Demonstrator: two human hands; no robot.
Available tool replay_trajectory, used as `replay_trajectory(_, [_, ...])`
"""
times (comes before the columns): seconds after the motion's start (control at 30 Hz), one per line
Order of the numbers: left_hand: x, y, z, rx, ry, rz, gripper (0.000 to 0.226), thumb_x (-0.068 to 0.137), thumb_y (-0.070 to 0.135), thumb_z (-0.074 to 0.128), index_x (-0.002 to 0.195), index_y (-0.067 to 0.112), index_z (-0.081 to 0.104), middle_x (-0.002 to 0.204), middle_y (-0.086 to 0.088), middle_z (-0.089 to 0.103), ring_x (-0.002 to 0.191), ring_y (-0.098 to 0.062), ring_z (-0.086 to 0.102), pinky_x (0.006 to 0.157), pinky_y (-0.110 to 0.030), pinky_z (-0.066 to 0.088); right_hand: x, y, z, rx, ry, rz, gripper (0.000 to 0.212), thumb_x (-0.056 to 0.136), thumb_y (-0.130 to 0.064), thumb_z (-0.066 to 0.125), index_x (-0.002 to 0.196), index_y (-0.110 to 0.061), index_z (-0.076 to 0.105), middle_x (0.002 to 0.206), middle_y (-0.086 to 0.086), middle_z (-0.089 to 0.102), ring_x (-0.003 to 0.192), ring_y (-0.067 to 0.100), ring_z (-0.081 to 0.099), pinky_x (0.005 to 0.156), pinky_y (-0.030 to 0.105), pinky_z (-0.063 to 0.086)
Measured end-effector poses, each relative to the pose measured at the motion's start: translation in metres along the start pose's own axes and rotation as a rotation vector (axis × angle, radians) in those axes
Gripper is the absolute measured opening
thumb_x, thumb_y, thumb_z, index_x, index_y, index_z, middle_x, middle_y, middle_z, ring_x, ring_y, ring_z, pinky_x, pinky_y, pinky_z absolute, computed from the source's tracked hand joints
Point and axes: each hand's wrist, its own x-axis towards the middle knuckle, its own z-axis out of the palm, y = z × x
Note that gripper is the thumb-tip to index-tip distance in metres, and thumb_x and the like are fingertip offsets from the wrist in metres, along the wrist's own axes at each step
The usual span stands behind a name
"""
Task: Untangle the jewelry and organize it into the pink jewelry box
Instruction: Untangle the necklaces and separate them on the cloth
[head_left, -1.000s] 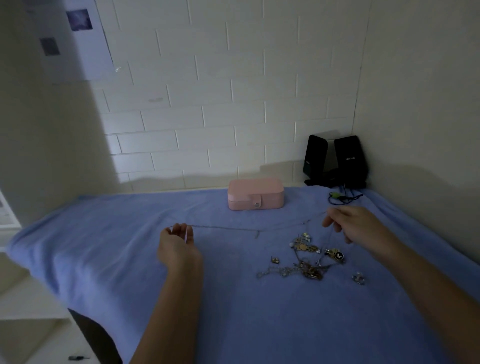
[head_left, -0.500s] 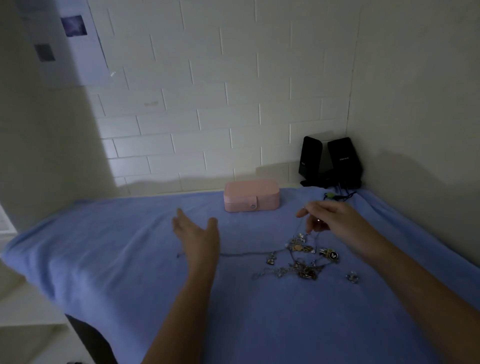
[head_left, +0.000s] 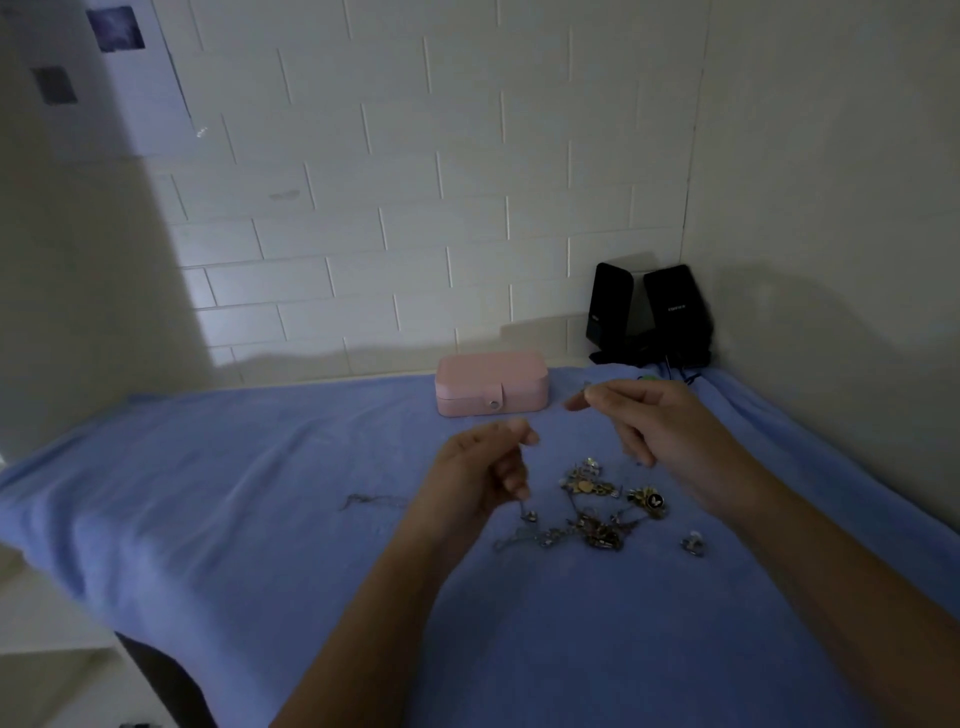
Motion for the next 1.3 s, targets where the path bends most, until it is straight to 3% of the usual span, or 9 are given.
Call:
replay_trajectory(0.17, [0.004,0.01,-0.012,-0.431,0.122,-0.053,0.035,0.079,0.033,0.054,0.049,0.017,0.045,0.051,0.005,0.028,0.04,-0.008,0.031,0.039,-0.018,0.034,0.003,0.005,0.001,0.177,0.082,0.053,0.029,0.093,-0.019,0.053,0.07,-0.013,0.07,0.065,0.004,0.057,0.059,0.006,0.052,0.07,0.018,0.044])
replay_trajectory(0.33, [0.006,0.007,-0.019,-0.53,0.124,0.014,0.04,0.083,0.029,0.053,0.046,0.016,0.046,0.053,-0.001,0.05,0.058,-0.017,0.06,0.084,-0.037,0.051,0.006,0.007,-0.008,0.88,-0.15,0.219,0.032,0.083,-0.03,0.054,0.055,-0.014,0.057,0.054,-0.001,0.049,0.061,0.014,0.059,0.079,0.034,0.053])
replay_trajectory(0.47, [0.007,0.006,-0.02,-0.554,0.084,0.02,0.03,0.083,0.027,0.052,0.057,0.013,0.057,0.059,-0.002,0.056,0.067,-0.018,0.065,0.092,-0.044,0.05,0.008,0.009,-0.017,1.181,-0.61,0.248,0.041,0.098,-0.03,0.046,0.133,-0.009,0.052,0.056,0.005,0.054,0.041,0.01,0.039,0.049,0.022,0.05])
replay_trajectory(0.53, [0.006,0.007,-0.018,-0.551,0.077,0.024,0.028,0.085,0.025,0.051,0.061,0.014,0.06,0.06,0.0,0.056,0.069,-0.017,0.065,0.091,-0.042,0.052,0.009,0.01,-0.02,1.137,-0.63,0.25,0.046,0.1,-0.03,0.04,0.143,-0.015,0.036,0.057,0.006,0.055,0.042,0.009,0.032,0.042,0.02,0.043])
replay_trajectory(0.63, [0.006,0.007,-0.017,-0.547,0.14,0.048,0.017,0.082,0.023,0.053,0.069,0.013,0.057,0.055,0.003,0.051,0.06,-0.012,0.06,0.081,-0.033,0.056,0.006,0.006,-0.017,0.766,-0.315,0.267,0.04,0.09,-0.032,0.046,0.123,-0.016,0.063,0.042,-0.003,0.033,0.034,0.004,0.018,0.03,0.015,0.02])
replay_trajectory(0.77, [0.007,0.01,-0.03,-0.652,0.196,0.063,0.011,0.083,0.024,0.051,0.078,0.014,0.052,0.047,0.008,0.034,0.04,-0.004,0.036,0.041,-0.012,0.038,0.004,0.01,-0.018,0.435,-0.217,0.364,0.039,0.086,-0.034,0.048,0.102,-0.005,0.069,0.047,0.0,0.028,0.036,0.007,0.019,0.035,0.018,0.027])
replay_trajectory(1.03, [0.009,0.008,-0.04,-0.7,0.292,0.027,0.019,0.09,0.024,0.047,0.096,0.013,0.06,0.053,0.007,0.033,0.034,-0.003,0.026,0.032,-0.012,0.017,0.013,0.028,-0.034,1.013,-0.416,0.321,0.052,0.072,-0.023,0.08,0.121,-0.018,0.065,0.069,0.003,0.06,0.04,0.004,0.036,0.034,0.015,0.041])
replay_trajectory(1.17, [0.007,0.011,-0.051,-0.749,0.175,0.04,0.013,0.074,0.016,0.068,0.074,0.014,0.055,0.051,0.008,0.036,0.034,-0.003,0.027,0.028,-0.012,0.019,0.019,0.035,-0.04,1.211,-0.689,0.231,0.042,0.104,-0.018,0.031,0.145,-0.021,0.026,0.101,0.012,0.066,0.053,0.009,0.035,0.046,0.019,0.043])
replay_trajectory(1.3, [0.002,0.015,-0.062,-0.678,0.041,-0.045,0.045,0.043,0.005,0.092,0.084,0.01,0.071,0.05,0.008,0.034,0.042,-0.004,0.014,0.029,-0.013,0.018,0.01,0.027,-0.036,0.921,-0.4,0.203,0.063,0.057,-0.02,0.09,0.116,-0.026,0.068,0.104,0.0,0.071,0.042,0.003,0.015,0.03,0.008,0.025])
